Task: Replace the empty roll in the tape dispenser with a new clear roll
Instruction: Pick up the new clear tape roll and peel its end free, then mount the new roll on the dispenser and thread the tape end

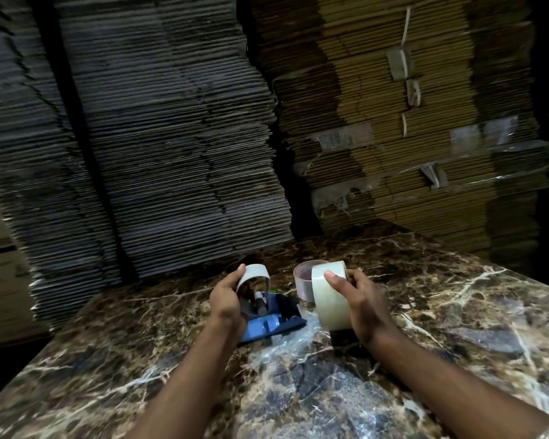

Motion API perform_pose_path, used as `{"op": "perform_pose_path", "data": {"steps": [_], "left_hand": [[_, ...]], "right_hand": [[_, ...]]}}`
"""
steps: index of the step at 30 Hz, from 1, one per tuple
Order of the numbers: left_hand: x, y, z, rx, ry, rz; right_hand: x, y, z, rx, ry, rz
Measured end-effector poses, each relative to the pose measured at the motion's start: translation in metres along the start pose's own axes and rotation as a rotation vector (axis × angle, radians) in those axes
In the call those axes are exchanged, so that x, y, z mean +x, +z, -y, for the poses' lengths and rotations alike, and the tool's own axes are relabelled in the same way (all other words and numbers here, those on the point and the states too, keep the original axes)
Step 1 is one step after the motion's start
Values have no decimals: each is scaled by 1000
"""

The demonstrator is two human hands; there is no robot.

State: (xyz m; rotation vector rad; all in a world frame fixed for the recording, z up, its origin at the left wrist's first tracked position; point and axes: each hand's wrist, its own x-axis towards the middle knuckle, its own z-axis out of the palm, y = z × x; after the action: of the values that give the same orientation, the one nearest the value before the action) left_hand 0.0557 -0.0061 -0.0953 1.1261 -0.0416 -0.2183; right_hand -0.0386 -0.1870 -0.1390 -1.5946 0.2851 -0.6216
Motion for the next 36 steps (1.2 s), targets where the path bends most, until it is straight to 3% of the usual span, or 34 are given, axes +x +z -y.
{"op": "perform_pose_path", "data": {"steps": [4,12,20,25,30,36], "left_hand": [[2,-11,6,-141,-14,78],[1,-19,10,-231,26,81],[-12,-18,6,-249,162,79],[-22,-12,2,-300,192,171],[-34,4,11,-268,157,277],[-37,16,27,-143,144,277]], "right_hand": [[0,1,0,-14,0,-1],[-5,2,2,-50,-52,-4],[-23,2,11,-273,-327,-69],[-29,4,18,-342,-475,-117],[-34,8,22,-388,-538,-113],[-38,10,28,-400,-563,-146]]}}
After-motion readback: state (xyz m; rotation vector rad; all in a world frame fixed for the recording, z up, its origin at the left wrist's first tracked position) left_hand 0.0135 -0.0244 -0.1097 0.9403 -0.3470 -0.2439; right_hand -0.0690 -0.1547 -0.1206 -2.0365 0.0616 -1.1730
